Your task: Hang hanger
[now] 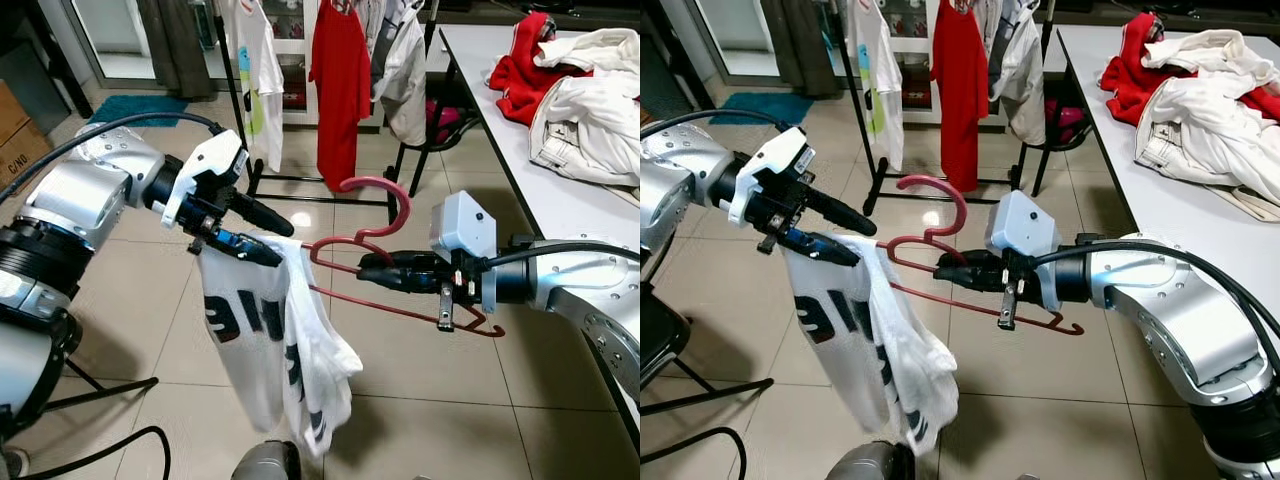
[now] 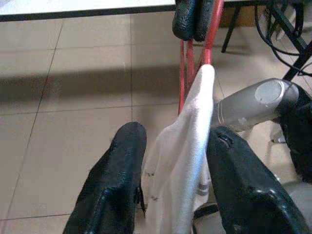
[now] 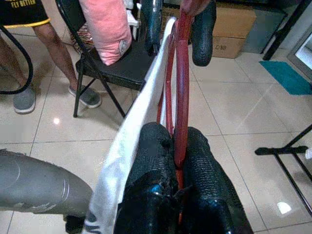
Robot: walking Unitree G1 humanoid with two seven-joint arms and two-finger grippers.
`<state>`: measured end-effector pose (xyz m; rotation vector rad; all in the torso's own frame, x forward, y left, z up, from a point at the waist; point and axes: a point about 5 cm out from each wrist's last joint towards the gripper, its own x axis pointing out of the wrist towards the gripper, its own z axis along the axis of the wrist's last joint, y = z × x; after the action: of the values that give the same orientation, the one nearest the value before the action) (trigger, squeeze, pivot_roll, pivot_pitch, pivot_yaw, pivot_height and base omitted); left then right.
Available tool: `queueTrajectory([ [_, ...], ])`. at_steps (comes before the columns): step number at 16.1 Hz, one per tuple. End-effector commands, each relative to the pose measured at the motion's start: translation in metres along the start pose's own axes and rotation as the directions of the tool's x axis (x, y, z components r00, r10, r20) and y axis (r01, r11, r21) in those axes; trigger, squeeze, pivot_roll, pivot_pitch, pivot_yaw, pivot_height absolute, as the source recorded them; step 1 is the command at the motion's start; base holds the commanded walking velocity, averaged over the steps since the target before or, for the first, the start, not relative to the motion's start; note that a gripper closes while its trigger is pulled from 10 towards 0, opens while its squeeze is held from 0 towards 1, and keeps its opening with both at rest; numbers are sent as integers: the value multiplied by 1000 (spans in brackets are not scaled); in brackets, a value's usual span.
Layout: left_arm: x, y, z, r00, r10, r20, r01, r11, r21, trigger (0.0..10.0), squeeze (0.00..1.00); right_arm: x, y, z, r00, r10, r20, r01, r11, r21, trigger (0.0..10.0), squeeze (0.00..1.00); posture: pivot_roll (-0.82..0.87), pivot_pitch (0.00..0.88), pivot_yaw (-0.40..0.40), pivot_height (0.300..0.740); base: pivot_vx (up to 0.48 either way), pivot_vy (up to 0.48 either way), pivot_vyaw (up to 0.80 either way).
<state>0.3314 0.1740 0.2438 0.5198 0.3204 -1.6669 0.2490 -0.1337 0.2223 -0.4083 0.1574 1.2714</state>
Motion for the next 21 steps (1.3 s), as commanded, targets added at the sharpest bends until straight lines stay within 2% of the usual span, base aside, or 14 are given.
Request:
queueTrajectory([
  [1, 0, 0, 2, 1000, -8, -13, 9, 1000, 19, 0, 0, 1, 1, 8, 999, 21, 25, -20, 999, -29, 10000, 0, 63, 54, 65, 740, 0, 0, 0],
  [4, 3, 3, 4, 1000, -6, 13, 5, 998, 59, 0, 0, 2, 1, 9, 999, 28, 29, -28, 999, -29, 10000, 0, 65, 54, 61, 740, 0, 0, 0],
  [11, 2, 0, 1, 1000, -25, -10, 26, 998, 53, 0, 0, 3, 0, 9, 999, 27, 36, -27, 999, -24, 10000, 0, 64, 49, 60, 740, 0, 0, 0],
  [16, 1, -3, 3, 999, -33, 20, 32, 998, 50, 0, 0, 3, 1, 8, 998, 29, 47, -29, 1000, -7, 10000, 0, 65, 44, 60, 740, 0, 0, 0],
  [17, 1, -4, 3, 999, -37, 36, 35, 998, 45, 0, 0, 3, 1, 8, 998, 31, 48, -31, 1000, 1, 10000, 541, 66, 42, 61, 740, 0, 0, 0],
  [18, 1, -5, 3, 998, -39, 42, 37, 999, 38, 0, 0, 3, 2, 8, 998, 33, 48, -33, 999, 5, 10000, 651, 66, 40, 62, 740, 0, 0, 0],
  [19, 0, -5, 2, 998, -38, 47, 36, 999, 31, 0, 0, 3, 2, 8, 998, 33, 50, -33, 999, 7, 10000, 671, 65, 38, 63, 740, 0, 0, 0],
  [20, 0, -6, 2, 997, -35, 64, 34, 999, 16, 0, 0, 3, 2, 7, 998, 28, 54, -29, 1000, 9, 10000, 863, 65, 38, 65, 740, 0, 0, 0],
  [21, -1, -7, 1, 996, -35, 76, 35, 999, 5, 0, 0, 3, 2, 7, 998, 19, 58, -20, 1000, 11, 10000, 949, 64, 39, 66, 740, 0, 0, 0],
])
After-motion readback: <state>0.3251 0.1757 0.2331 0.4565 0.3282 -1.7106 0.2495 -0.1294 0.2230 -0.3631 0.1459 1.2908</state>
